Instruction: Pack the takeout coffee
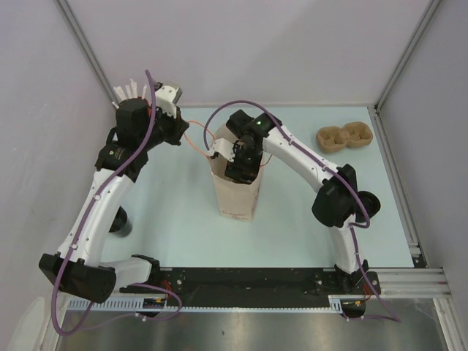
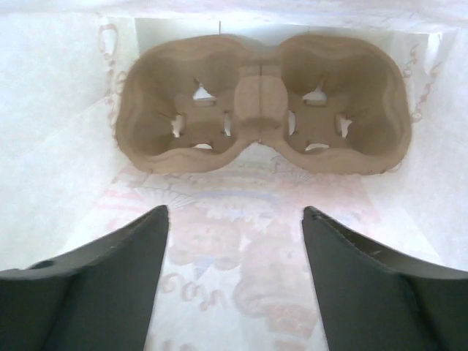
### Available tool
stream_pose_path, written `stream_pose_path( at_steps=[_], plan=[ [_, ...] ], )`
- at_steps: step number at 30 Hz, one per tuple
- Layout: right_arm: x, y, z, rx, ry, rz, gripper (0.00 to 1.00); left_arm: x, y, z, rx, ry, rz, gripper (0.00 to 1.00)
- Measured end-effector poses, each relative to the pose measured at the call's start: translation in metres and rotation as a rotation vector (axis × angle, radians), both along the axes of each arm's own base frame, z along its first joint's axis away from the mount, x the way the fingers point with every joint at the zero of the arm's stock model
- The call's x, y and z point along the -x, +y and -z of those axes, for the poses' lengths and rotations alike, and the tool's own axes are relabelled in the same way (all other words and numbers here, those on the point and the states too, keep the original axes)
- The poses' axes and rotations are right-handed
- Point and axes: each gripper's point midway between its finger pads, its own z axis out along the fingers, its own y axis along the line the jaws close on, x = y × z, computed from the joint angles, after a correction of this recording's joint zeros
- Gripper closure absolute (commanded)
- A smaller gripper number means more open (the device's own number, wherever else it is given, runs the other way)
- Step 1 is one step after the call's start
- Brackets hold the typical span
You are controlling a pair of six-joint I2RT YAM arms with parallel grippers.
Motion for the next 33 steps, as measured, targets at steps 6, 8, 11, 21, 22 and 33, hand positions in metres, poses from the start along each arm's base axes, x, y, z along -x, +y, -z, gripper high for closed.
stream_pose_path(
  at_steps=[6, 8, 11, 21, 22, 33],
  plan=[
    [0.001, 0.001, -0.013, -0.028, -0.016, 0.001, 0.03, 0.001, -0.001, 0.000, 0.001, 0.000, 0.005, 0.96],
    [0.001, 0.002, -0.021, -0.048, -0.029, 0.001, 0.00, 0.001, -0.002, 0.000, 0.002, 0.000, 0.011, 0.94],
    [0.002, 0.003, -0.039, -0.090, -0.061, 0.000, 0.00, 0.002, -0.003, 0.000, 0.003, 0.001, 0.016, 0.91],
    [-0.002, 0.001, -0.145, -0.355, -0.297, 0.027, 0.00, 0.002, -0.004, 0.000, -0.009, -0.007, 0.029, 0.64],
    [-0.003, -0.001, -0.157, -0.387, -0.322, 0.035, 0.00, 0.002, -0.004, 0.000, -0.011, -0.008, 0.029, 0.58],
    [0.044, -0.049, -0.272, -0.671, -0.569, 0.015, 0.00, 0.004, -0.005, -0.001, -0.033, -0.010, 0.053, 0.17]
  ],
)
